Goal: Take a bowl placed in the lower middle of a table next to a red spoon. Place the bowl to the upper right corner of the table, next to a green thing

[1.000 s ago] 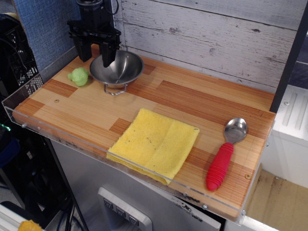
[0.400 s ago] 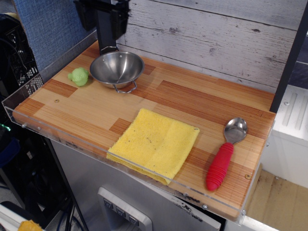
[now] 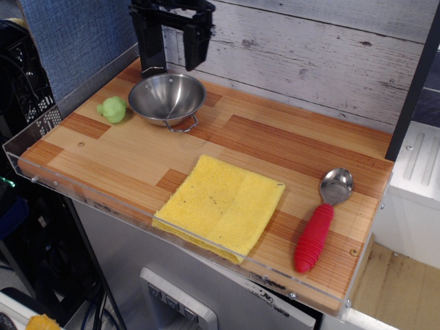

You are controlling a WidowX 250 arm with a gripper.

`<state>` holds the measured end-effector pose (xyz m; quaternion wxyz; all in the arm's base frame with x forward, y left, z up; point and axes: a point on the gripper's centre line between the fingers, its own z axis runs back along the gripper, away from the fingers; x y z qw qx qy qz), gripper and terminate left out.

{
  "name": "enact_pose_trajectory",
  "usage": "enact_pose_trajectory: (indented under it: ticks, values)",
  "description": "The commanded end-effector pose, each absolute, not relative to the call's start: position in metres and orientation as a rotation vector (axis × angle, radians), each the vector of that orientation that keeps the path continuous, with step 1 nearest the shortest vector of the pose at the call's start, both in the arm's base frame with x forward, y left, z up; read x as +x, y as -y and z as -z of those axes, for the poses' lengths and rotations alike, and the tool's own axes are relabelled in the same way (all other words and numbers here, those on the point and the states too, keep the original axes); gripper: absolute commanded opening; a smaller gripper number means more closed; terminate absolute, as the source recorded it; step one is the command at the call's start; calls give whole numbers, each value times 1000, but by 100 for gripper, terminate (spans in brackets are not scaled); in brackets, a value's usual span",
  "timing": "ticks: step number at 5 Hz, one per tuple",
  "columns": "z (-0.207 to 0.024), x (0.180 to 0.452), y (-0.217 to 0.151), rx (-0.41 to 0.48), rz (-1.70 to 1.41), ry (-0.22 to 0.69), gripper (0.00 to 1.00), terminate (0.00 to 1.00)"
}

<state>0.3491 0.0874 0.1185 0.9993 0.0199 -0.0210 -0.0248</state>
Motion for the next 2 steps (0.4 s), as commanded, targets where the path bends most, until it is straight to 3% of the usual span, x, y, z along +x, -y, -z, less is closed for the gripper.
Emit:
enact_pose_trajectory:
  ticks: [1, 2]
  values:
    - [-149, 339, -88, 90, 9, 113, 100, 0]
    - [-149, 339, -88, 90, 9, 113, 100, 100]
